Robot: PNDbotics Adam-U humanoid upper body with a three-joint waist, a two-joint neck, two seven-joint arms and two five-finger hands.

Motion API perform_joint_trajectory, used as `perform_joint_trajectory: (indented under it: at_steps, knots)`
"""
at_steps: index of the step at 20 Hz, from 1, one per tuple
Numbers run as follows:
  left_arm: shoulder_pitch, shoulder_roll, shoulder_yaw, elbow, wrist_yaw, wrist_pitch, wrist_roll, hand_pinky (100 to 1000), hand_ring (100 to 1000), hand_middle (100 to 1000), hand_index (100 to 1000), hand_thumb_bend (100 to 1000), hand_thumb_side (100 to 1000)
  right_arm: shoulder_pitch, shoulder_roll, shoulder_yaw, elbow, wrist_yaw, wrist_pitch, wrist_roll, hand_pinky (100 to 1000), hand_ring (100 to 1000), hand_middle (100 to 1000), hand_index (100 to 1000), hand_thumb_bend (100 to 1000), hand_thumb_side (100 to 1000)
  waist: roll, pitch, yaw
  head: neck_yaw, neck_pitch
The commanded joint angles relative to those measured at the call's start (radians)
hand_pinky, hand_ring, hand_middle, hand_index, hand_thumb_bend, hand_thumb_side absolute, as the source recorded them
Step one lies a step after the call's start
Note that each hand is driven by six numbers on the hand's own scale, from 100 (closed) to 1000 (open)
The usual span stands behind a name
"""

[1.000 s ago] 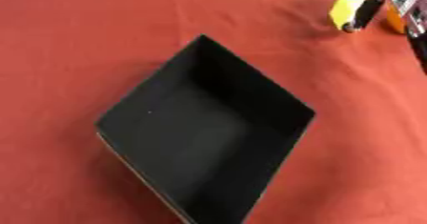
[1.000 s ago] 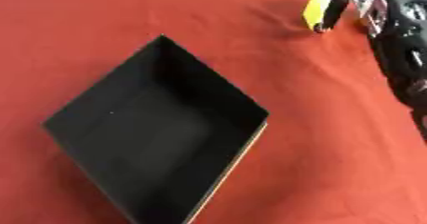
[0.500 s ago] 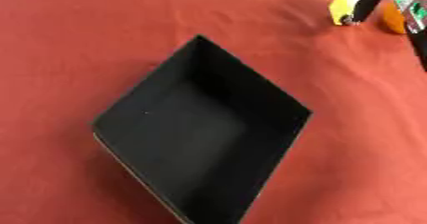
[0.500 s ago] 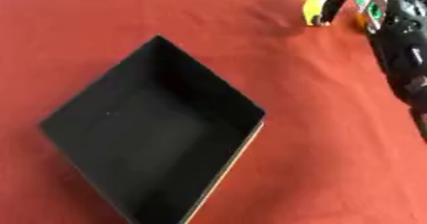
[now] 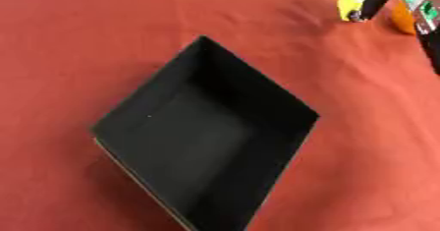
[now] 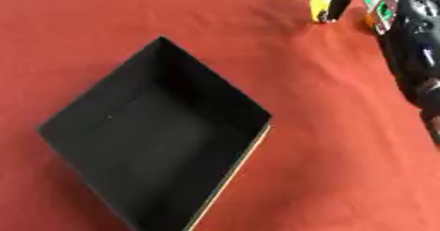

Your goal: Pick up objects on the table and place them in the box.

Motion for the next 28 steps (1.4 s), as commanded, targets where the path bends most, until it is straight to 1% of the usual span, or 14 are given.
perform_joint_trajectory:
  at_steps: [1, 3, 4, 5, 7, 9, 13, 18, 19, 22, 23, 24, 26, 28]
  knots:
    - [-0.001, 0.028, 0.006, -0.015, 0.0, 0.0, -0.003, 559, 781, 690, 822, 115, 729, -0.007, -0.033, 0.005, -0.059, -0.022, 0.003, -0.011, 620, 561, 320, 369, 202, 100, 0.004, -0.036, -0.004, 0.003, 0.007]
    - [0.001, 0.027, 0.007, -0.015, 0.0, 0.0, -0.002, 560, 780, 689, 822, 117, 725, 0.007, -0.046, 0.022, -0.111, -0.048, -0.003, 0.015, 623, 562, 327, 376, 198, 100, 0.004, -0.045, -0.008, 0.008, 0.015]
    - [0.003, 0.026, 0.007, -0.015, 0.0, 0.0, -0.002, 560, 780, 689, 822, 119, 723, 0.016, -0.057, 0.033, -0.151, -0.067, -0.01, 0.032, 619, 560, 329, 378, 217, 100, 0.005, -0.05, -0.01, 0.01, 0.02]
    - [0.004, 0.026, 0.007, -0.015, -0.001, 0.0, -0.002, 561, 780, 689, 822, 120, 721, 0.028, -0.071, 0.042, -0.193, -0.088, -0.012, 0.049, 614, 558, 328, 379, 187, 100, 0.005, -0.054, -0.011, 0.012, 0.025]
    - [0.008, 0.025, 0.008, -0.015, -0.001, 0.001, -0.001, 562, 779, 689, 822, 124, 717, 0.055, -0.1, 0.059, -0.293, -0.139, -0.017, 0.079, 607, 554, 326, 378, 176, 100, 0.005, -0.063, -0.014, 0.017, 0.035]
    - [0.012, 0.024, 0.009, -0.015, -0.001, 0.001, 0.0, 563, 779, 689, 822, 126, 714, 0.091, -0.139, 0.077, -0.415, -0.2, -0.023, 0.106, 607, 552, 328, 378, 192, 100, 0.005, -0.074, -0.017, 0.024, 0.046]
    - [0.018, 0.02, 0.01, -0.015, -0.001, 0.002, 0.001, 564, 780, 689, 822, 131, 712, 0.18, -0.219, 0.1, -0.697, -0.311, -0.022, 0.156, 591, 544, 330, 379, 198, 100, 0.003, -0.089, -0.021, 0.035, 0.063]
    - [0.013, 0.015, 0.007, -0.015, 0.001, 0.0, -0.001, 566, 780, 689, 822, 137, 705, 0.28, -0.292, 0.094, -1.024, -0.428, -0.002, 0.196, 587, 540, 334, 379, 205, 100, 0.0, -0.099, -0.022, 0.046, 0.08]
    - [0.012, 0.014, 0.007, -0.015, 0.001, 0.0, -0.002, 567, 781, 689, 822, 137, 705, 0.288, -0.296, 0.093, -1.056, -0.444, -0.009, 0.196, 586, 540, 334, 379, 207, 100, 0.0, -0.101, -0.021, 0.048, 0.083]
    - [0.011, 0.009, 0.006, -0.015, 0.003, -0.001, -0.003, 567, 781, 689, 822, 139, 704, 0.286, -0.297, 0.107, -1.083, -0.487, -0.08, 0.171, 583, 538, 337, 380, 207, 100, -0.002, -0.106, -0.019, 0.054, 0.091]
    - [0.012, 0.009, 0.006, -0.015, 0.004, -0.001, -0.004, 567, 781, 689, 822, 139, 704, 0.282, -0.296, 0.116, -1.085, -0.501, -0.109, 0.162, 581, 537, 338, 380, 282, 100, -0.003, -0.107, -0.018, 0.057, 0.093]
    - [0.012, 0.008, 0.005, -0.015, 0.004, -0.001, -0.004, 568, 781, 689, 821, 140, 703, 0.276, -0.295, 0.126, -1.086, -0.513, -0.136, 0.155, 580, 537, 340, 381, 208, 100, -0.003, -0.108, -0.017, 0.058, 0.094]
    - [0.013, 0.007, 0.005, -0.015, 0.005, -0.001, -0.004, 568, 781, 689, 821, 140, 703, 0.258, -0.292, 0.144, -1.086, -0.53, -0.18, 0.144, 582, 538, 342, 383, 213, 100, -0.004, -0.111, -0.017, 0.058, 0.096]
    - [0.015, 0.005, 0.005, -0.015, 0.006, -0.001, -0.005, 568, 781, 689, 821, 140, 705, 0.232, -0.278, 0.164, -1.087, -0.54, -0.212, 0.141, 583, 538, 344, 383, 218, 100, -0.005, -0.114, -0.017, 0.056, 0.097]
